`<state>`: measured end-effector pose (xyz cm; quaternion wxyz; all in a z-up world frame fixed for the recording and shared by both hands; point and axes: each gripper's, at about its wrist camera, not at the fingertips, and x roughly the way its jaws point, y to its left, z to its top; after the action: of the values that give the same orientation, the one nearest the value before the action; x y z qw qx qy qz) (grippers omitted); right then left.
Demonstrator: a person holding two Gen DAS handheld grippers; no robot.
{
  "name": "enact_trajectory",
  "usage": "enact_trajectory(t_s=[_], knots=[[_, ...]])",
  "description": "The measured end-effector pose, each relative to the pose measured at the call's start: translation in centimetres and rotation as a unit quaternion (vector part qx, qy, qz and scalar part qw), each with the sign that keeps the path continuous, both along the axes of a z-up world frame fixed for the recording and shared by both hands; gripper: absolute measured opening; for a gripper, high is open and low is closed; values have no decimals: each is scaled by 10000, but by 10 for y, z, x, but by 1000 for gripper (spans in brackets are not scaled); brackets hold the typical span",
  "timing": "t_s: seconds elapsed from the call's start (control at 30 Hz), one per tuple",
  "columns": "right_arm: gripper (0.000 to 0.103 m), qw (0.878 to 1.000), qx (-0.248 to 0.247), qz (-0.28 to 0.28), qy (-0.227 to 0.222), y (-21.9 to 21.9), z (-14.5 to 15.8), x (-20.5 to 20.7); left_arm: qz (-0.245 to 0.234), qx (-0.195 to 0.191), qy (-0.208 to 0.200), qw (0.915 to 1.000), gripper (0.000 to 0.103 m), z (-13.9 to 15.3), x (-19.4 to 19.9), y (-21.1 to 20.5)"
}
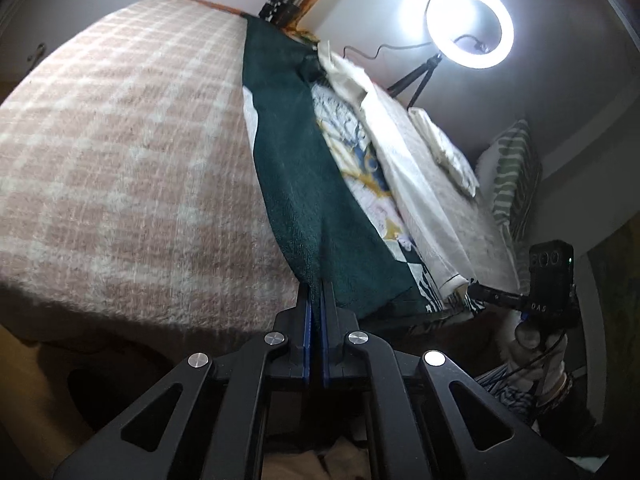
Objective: Fold small clothes
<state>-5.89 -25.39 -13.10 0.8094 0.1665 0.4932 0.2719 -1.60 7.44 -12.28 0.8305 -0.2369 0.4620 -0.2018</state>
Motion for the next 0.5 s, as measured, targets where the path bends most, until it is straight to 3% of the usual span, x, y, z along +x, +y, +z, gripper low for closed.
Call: enact_trajectory(t_s=[0.2, 0.5], knots=[[0, 9998, -73, 44, 168, 4, -10, 6, -5, 112, -19, 9999, 2, 0, 2, -1], [0, 9992, 353, -56, 180, 0, 2, 16, -40, -22, -135, 9999, 2, 12, 14, -5]])
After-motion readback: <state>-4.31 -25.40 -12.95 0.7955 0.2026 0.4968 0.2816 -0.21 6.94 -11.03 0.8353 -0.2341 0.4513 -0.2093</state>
